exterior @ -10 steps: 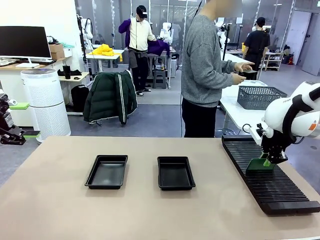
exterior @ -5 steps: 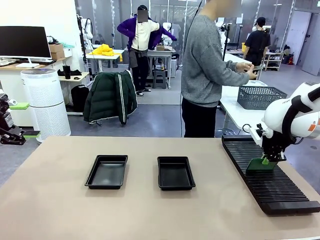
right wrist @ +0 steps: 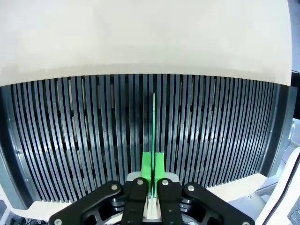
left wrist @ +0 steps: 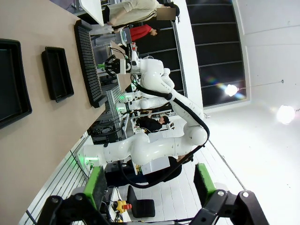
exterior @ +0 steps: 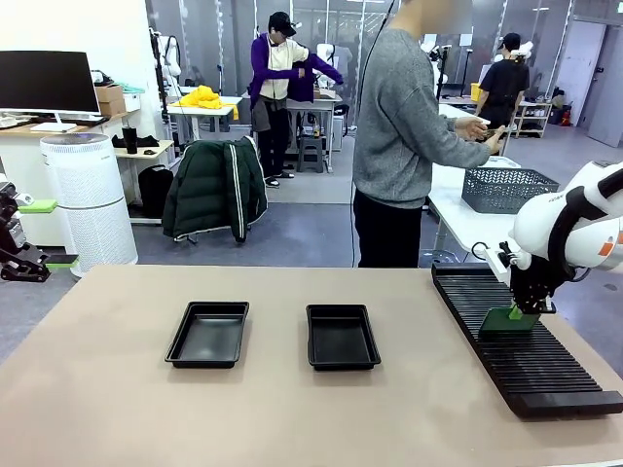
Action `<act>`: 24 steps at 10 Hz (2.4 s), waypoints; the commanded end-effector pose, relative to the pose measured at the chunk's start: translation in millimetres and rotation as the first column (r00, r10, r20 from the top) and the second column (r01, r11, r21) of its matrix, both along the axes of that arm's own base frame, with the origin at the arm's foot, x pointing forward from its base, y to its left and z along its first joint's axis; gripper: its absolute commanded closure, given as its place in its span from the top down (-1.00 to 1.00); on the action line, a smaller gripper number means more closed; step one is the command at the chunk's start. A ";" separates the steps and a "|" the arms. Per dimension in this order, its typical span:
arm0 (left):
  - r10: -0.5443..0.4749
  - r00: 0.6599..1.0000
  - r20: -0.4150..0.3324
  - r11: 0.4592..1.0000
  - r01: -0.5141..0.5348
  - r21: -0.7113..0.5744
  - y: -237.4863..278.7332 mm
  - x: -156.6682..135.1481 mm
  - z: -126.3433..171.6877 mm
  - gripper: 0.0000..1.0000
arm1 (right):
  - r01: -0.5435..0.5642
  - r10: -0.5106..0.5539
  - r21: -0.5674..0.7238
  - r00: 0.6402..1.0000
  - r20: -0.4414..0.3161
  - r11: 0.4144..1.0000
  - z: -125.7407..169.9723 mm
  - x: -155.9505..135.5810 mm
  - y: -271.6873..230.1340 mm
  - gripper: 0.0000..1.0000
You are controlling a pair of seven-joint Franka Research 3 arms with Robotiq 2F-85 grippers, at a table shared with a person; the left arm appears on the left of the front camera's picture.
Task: Inspect and transfer BCBs to ESD trays.
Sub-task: Pick up the Blank PCB from the PCB Rack and place it in the left ESD tray.
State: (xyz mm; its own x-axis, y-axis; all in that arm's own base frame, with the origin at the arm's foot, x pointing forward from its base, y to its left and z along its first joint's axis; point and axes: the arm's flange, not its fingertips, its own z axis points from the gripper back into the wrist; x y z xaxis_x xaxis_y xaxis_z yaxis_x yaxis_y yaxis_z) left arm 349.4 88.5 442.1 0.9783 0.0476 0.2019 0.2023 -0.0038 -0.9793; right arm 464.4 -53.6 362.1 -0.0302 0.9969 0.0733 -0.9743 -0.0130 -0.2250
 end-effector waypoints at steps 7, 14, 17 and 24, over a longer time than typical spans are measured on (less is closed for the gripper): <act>0.003 1.000 0.003 1.000 -0.003 0.000 0.7 -0.9 0.9 1.00 | 0.018 -0.018 0.004 1.000 -0.003 1.000 -0.9 0.1 0.0 -0.88; 0.003 1.000 0.003 1.000 -0.003 0.000 0.7 -0.9 0.9 1.00 | -0.005 0.004 -0.026 0.999 -0.039 1.000 6.6 5.8 1.6 -1.00; 0.003 1.000 0.003 1.000 -0.003 0.000 0.7 -0.9 0.9 1.00 | 0.012 -0.013 -0.007 0.998 -0.064 1.000 19.2 9.4 0.5 -1.00; 0.003 1.000 0.003 1.000 -0.003 0.000 0.7 -0.9 0.9 1.00 | 0.034 -0.040 -0.034 0.986 -0.165 0.999 99.1 8.3 -1.0 -1.00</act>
